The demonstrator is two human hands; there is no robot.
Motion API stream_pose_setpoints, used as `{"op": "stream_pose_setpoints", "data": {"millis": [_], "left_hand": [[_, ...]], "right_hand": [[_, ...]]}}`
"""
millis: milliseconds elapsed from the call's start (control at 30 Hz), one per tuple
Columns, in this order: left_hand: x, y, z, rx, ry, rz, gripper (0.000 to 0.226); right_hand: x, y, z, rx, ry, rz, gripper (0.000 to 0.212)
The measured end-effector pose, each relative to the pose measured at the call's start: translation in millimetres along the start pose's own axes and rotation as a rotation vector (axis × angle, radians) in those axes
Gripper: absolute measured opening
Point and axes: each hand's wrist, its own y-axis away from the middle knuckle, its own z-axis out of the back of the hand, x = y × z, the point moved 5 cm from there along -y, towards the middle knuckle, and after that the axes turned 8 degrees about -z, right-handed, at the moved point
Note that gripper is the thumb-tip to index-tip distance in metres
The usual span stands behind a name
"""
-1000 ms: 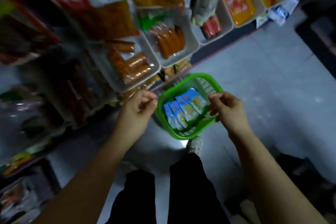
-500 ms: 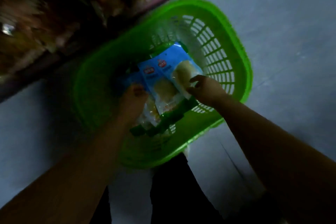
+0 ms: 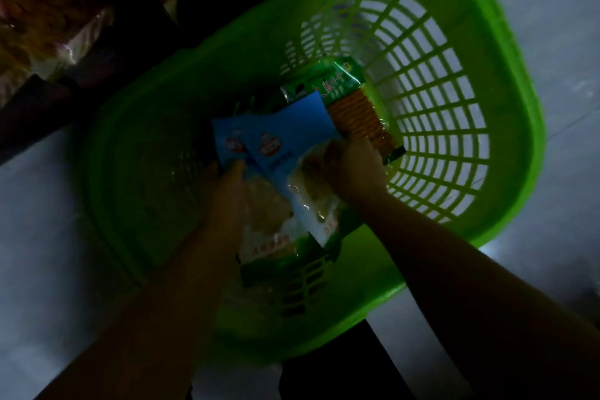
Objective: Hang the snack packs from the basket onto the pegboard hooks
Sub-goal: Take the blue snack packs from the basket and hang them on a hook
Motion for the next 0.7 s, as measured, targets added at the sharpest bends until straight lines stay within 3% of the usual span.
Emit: {"op": "stream_pose_setpoints", "data": {"millis": [100, 200, 267, 367, 433, 567, 700], "left_hand": [[7.7, -4.0, 6.8, -0.016, -0.007, 0.050, 0.057], [3.9, -11.4, 4.5, 0.008, 0.005, 0.014, 0.056], [5.0, -13.6, 4.0, 0.008, 0.002, 0.014, 0.057], [3.6, -2.3, 7.1, -0.028, -0.031, -0.047, 0.048], [-2.0, 13.4, 9.5, 0.008, -0.010, -0.081, 0.038], [-30.1, 59.1, 36.3, -0.026, 0.008, -0.182, 0.038], [-77.4, 131.4, 78.5, -0.080, 0.005, -0.393, 0.037]], "right_hand": [[-4.1, -21.2, -5.6, 0.133, -0.198, -0.220, 0.083], [-10.1, -37.0, -7.3, 0.166, -0.167, -0.246, 0.100], [-19.0, -37.7, -7.2, 0.163, -0.327, -0.305, 0.086], [-31.5, -27.5, -3.1, 0.121, -0.487, -0.377, 0.021], [-33.4, -14.5, 8.4, 0.080, -0.393, -0.328, 0.013], [-5.6, 28.2, 55.6, 0.165, -0.711, -0.116, 0.007], [39.9, 93.3, 126.1, 0.072, -0.703, 0.084, 0.030]]}}
